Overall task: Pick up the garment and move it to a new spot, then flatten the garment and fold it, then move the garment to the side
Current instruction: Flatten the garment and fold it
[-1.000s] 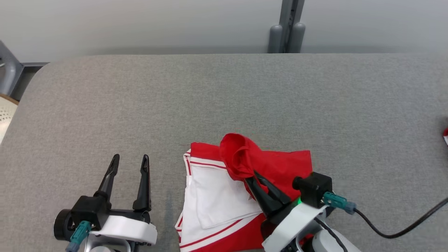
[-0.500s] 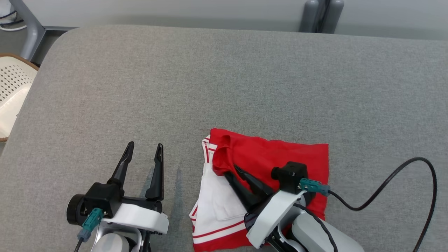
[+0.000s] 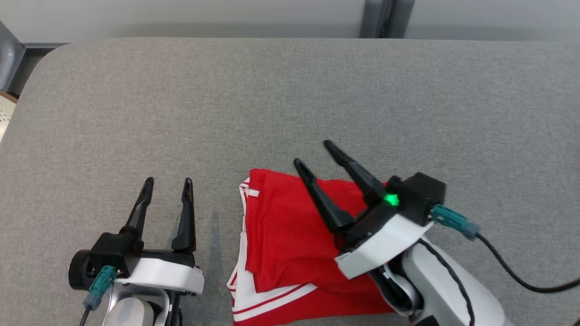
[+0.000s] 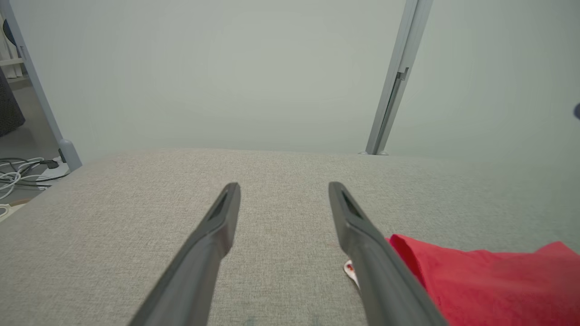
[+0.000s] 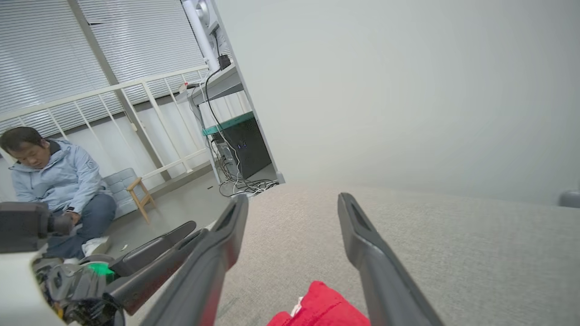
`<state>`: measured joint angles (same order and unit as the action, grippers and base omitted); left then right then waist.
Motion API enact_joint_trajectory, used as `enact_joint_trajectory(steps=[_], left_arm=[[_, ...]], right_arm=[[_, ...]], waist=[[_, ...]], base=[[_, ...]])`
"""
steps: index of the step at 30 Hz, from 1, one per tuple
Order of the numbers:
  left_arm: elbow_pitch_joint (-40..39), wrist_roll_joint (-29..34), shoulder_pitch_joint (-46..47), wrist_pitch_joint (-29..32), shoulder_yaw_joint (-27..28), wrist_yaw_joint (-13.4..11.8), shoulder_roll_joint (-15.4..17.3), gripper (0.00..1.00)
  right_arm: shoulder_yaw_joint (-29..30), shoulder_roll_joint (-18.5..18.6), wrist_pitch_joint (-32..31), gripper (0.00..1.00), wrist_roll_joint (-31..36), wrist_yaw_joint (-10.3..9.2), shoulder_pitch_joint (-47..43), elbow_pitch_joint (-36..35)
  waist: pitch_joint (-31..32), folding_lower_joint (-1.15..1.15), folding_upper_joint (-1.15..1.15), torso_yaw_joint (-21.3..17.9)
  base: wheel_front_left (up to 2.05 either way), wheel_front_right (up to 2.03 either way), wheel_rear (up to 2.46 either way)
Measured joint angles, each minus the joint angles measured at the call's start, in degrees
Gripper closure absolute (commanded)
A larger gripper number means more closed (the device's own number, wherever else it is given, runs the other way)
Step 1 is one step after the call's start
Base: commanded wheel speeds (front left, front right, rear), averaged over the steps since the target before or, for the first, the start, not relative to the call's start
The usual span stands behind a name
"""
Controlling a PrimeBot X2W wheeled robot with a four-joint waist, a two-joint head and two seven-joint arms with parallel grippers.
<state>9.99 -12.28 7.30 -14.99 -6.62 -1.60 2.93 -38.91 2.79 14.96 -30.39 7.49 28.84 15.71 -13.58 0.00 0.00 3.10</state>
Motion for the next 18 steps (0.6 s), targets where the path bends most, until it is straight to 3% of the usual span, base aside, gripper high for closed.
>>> enact_joint_trajectory(steps=[12, 18], left_arm=[[-0.8, 0.8, -2.5, 0.0, 3.8, -0.3, 1.4, 0.00], [-0.6, 1.4, -5.6, 0.0, 4.3, -0.2, 2.3, 0.00]], right_arm=[[25.4, 5.4, 0.0, 0.00, 10.7, 0.00, -15.1, -6.7], [32.7, 6.6, -0.4, 0.00, 13.4, -0.01, -22.1, -8.2]], waist=[[3.2, 0.00, 0.00, -3.2], [6.0, 0.00, 0.00, -4.1]], base=[[0.00, 0.00, 0.00], [0.00, 0.00, 0.00]])
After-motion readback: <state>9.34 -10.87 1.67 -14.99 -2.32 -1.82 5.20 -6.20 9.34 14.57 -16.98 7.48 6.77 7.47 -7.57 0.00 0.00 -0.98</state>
